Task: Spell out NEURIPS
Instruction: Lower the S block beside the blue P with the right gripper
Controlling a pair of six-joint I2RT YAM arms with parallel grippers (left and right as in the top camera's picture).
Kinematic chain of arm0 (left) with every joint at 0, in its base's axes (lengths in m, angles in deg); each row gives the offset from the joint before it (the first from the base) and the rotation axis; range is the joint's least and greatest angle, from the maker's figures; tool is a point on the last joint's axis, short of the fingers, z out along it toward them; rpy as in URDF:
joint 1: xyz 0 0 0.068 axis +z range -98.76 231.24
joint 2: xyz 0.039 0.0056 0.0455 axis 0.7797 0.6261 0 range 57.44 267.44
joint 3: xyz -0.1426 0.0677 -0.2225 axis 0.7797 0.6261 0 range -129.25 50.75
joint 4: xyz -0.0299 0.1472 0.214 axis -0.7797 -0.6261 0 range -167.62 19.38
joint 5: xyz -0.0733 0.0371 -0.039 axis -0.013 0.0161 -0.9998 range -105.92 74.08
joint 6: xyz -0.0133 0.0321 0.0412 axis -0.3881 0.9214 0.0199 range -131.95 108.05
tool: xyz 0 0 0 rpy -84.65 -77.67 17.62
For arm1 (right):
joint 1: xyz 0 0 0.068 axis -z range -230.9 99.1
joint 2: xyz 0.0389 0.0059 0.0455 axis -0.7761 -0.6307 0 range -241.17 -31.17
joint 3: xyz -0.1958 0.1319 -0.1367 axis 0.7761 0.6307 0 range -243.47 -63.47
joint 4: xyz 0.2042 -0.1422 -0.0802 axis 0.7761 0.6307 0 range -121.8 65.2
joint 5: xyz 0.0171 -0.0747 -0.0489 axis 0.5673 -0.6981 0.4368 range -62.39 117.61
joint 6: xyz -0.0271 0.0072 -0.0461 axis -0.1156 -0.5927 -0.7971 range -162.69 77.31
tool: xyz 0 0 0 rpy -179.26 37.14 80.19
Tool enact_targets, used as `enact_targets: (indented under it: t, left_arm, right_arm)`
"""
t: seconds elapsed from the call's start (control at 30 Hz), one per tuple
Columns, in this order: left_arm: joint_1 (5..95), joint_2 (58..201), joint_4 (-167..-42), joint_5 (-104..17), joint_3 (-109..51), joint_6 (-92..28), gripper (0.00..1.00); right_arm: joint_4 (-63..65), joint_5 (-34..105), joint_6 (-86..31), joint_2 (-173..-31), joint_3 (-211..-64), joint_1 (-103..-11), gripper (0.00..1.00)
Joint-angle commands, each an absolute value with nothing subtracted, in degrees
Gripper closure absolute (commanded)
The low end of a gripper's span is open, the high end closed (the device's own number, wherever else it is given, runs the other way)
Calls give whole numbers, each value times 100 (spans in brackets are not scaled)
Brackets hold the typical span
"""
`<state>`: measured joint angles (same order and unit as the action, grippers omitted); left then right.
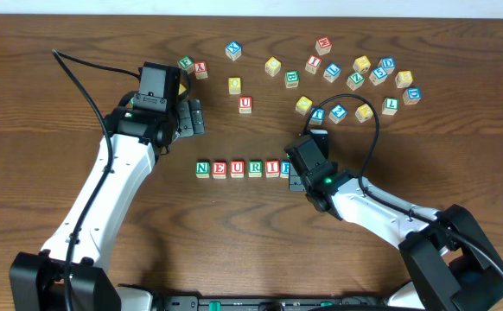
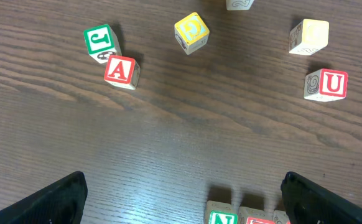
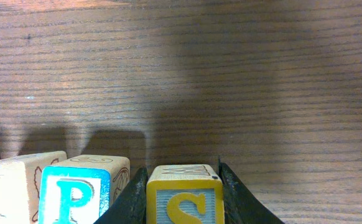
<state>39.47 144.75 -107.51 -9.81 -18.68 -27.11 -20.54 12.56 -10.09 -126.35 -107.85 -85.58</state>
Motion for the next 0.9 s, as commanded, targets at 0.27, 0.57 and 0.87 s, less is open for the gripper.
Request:
enact_targets:
  t: [0.27, 0.57, 0.87]
  left_arm:
    - [3960, 14370, -10757, -972, -2043, -2698, 2]
    - [3960, 14370, -10757, -972, -2043, -2698, 2]
    - [3960, 14370, -10757, -972, -2043, -2698, 2]
  right_arm:
    - [-2069, 1121, -1061, -12559, -10726, -8608, 75]
    - [-2069, 1119, -1061, -12559, -10726, -8608, 67]
    - [-2069, 1119, -1061, -12559, -10726, -8608, 67]
